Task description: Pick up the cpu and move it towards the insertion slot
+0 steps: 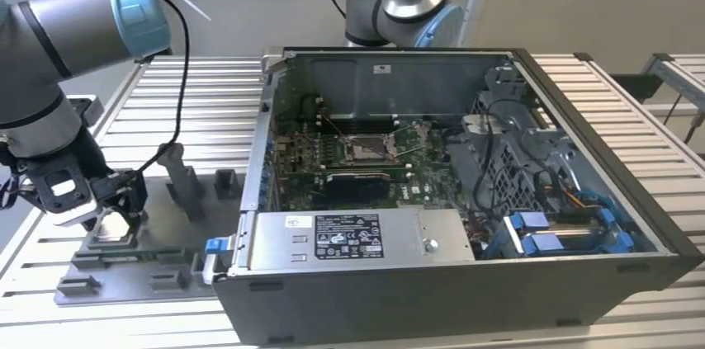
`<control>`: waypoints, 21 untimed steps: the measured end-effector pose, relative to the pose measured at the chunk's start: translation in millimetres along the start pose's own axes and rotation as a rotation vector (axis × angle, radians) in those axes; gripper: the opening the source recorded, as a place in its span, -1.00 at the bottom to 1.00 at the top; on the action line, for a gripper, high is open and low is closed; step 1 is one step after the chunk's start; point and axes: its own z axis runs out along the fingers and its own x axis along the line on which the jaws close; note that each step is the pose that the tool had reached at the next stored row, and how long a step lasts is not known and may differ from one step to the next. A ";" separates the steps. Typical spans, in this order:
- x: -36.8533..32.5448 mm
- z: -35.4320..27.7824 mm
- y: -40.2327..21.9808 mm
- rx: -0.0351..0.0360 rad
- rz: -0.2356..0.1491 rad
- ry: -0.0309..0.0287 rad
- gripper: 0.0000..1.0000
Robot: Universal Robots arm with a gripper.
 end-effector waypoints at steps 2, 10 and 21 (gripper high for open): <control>0.0 1.9 -0.1 0.0001 0.000 0.0000 1.00; 0.0 5.2 -0.2 0.0002 0.000 0.0003 1.00; 0.0 5.3 -0.1 -0.0008 0.000 0.0001 -1.00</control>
